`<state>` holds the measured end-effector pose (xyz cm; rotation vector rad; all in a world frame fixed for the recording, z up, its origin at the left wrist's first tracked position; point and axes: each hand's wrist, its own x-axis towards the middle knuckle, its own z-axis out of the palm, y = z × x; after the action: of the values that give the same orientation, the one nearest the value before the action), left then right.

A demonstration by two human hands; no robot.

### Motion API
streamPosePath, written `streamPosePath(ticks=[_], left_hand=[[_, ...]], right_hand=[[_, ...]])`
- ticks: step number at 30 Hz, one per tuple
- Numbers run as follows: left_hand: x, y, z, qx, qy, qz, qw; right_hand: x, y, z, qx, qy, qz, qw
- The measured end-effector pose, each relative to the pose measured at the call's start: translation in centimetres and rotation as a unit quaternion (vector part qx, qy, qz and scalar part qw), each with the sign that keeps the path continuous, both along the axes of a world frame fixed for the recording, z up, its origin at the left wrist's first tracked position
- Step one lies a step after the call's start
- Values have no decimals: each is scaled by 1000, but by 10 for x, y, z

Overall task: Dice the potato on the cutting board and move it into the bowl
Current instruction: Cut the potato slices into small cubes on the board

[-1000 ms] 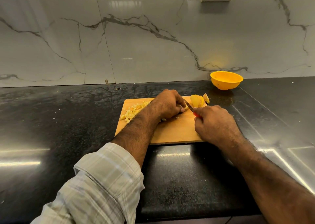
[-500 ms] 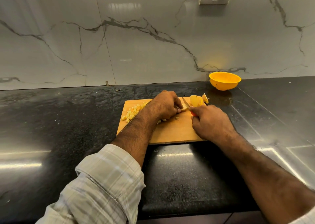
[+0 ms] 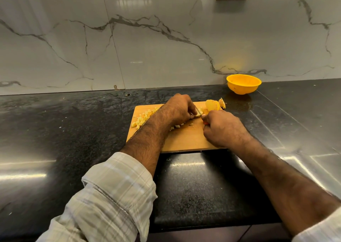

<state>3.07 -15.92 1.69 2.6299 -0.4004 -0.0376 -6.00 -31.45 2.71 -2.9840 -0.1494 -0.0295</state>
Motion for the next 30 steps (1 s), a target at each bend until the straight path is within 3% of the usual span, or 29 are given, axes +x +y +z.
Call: streamPosePath(ticks=[3, 8, 17, 22, 27, 30], left_hand=[[-1, 1, 0, 0, 1, 1, 1000], [0, 8, 1, 9, -14, -2, 1000], [3, 7, -1, 42, -24, 5, 999], [1, 8, 1, 97, -45, 20, 994], [-2, 18, 0, 79, -53, 22, 995], [-4, 21, 2, 75, -54, 25, 995]], right_hand=[[0, -2, -1, 20, 1, -5, 1000], [-13, -6, -4, 28, -82, 19, 996], [-10, 11, 0, -47, -11, 39, 998], [1, 4, -3, 41, -9, 4, 999], [-7, -6, -9, 54, -105, 24, 993], [-13, -6, -8, 54, -103, 41, 992]])
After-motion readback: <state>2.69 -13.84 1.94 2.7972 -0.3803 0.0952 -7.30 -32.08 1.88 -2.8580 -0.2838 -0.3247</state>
